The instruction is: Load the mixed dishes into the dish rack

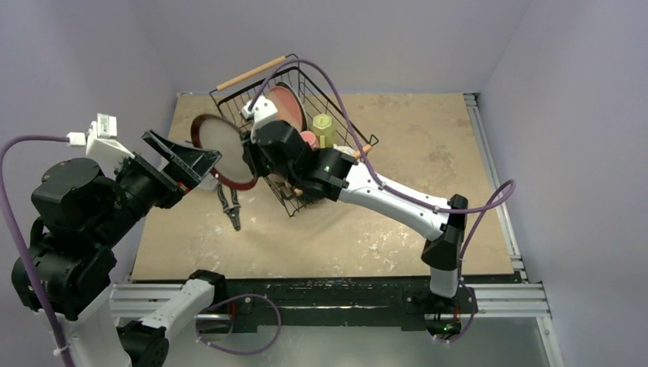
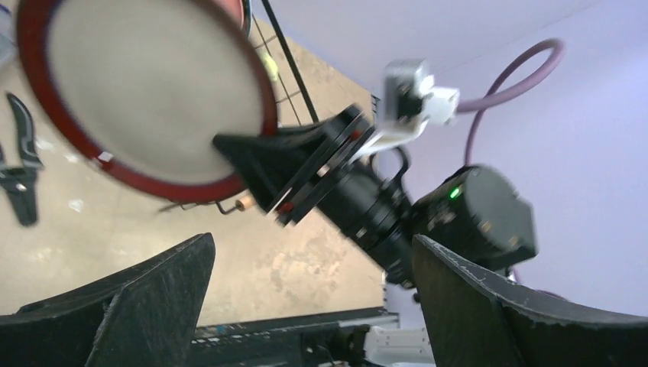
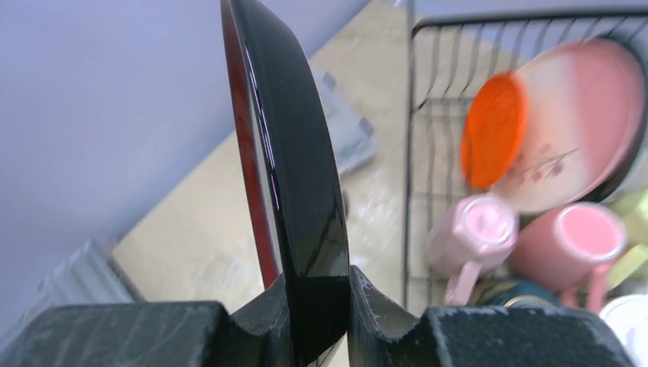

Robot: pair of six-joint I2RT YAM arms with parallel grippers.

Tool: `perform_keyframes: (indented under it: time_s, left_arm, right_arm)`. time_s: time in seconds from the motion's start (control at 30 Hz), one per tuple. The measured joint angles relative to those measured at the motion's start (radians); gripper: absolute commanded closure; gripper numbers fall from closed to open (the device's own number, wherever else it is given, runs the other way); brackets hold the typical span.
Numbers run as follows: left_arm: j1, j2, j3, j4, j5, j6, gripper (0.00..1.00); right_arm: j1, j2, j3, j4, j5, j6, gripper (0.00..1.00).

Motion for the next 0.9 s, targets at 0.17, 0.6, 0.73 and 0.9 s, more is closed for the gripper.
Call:
perform_keyframes:
  time_s: [0.17, 0.6, 0.73, 0.9]
  left_arm:
    - [0.0, 0.032, 0.106, -0.029, -0.028, 0.158, 0.02]
    - [-0.001, 0.111, 0.245, -0.118, -0.023, 0.473, 0.02]
    - [-0.001, 0.142, 0.282, -0.154, -0.024, 0.552, 0.02]
    - [-0.001, 0.145, 0.282, -0.182, -0.024, 0.612, 0.02]
  right_arm:
    - [-0.08, 0.113, 0.261, 0.002, 0.111, -0.102, 1.0]
    - [-0.217, 0.409, 0.462, 0.103, 0.263, -0.351, 1.0]
    - [-0.218, 0.49, 0.465, 0.146, 0.282, -0.413, 1.0]
    - [-0.218, 0.56, 0.467, 0.188, 0.283, -0.456, 1.0]
